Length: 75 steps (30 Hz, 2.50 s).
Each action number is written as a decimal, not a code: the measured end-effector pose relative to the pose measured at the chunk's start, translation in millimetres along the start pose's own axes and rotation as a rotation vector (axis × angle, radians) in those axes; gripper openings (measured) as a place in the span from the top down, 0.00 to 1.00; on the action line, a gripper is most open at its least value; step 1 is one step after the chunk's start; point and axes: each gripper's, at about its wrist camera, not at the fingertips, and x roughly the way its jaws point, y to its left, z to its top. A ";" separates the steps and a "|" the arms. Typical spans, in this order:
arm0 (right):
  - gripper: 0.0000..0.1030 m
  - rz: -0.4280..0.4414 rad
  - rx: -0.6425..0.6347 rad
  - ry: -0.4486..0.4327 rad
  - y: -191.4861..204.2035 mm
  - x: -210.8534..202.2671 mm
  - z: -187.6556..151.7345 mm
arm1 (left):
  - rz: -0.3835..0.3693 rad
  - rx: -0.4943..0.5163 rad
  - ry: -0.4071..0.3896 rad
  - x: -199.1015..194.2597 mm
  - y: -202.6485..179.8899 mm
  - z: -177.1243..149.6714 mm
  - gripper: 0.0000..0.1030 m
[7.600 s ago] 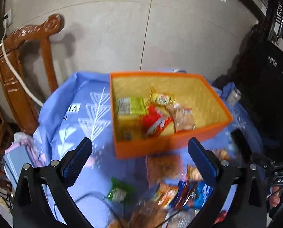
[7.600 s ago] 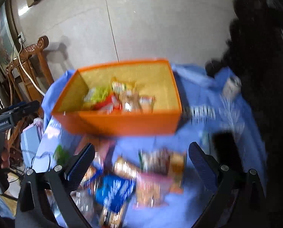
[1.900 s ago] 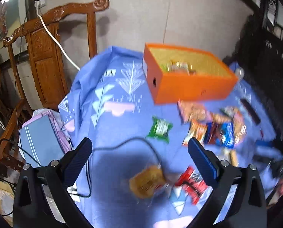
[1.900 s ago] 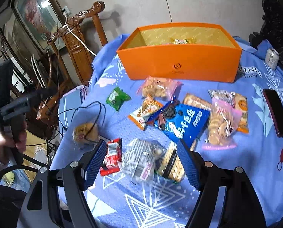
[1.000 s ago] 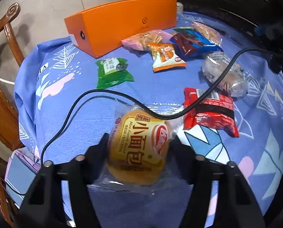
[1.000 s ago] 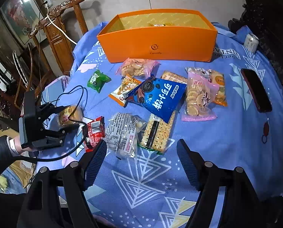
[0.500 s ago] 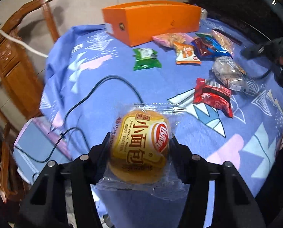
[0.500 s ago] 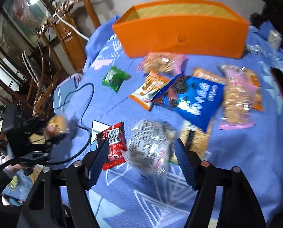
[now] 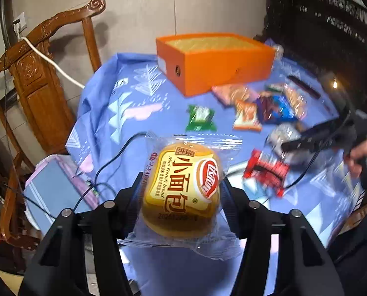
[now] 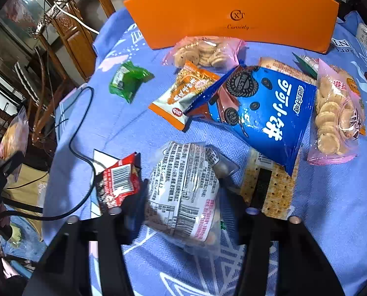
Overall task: Organize snacks
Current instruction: 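Carry both packs over the orange box and open both grippers, then grasp the blue cookie bag with the right gripper while the left grasps the green plum packet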
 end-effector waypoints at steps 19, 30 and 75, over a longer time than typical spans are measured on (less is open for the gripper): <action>0.61 0.035 0.044 -0.389 -27.3 -155.9 44.5 | -0.086 -0.061 -0.190 -10.1 -43.0 155.2 0.45; 0.61 -0.031 0.009 -0.566 -49.5 -187.8 148.3 | -0.041 -0.123 -0.224 33.0 -43.7 274.1 0.45; 0.04 -0.070 -0.082 -0.290 -65.2 -88.6 43.8 | 0.042 -0.279 -0.004 38.6 -50.1 151.2 0.04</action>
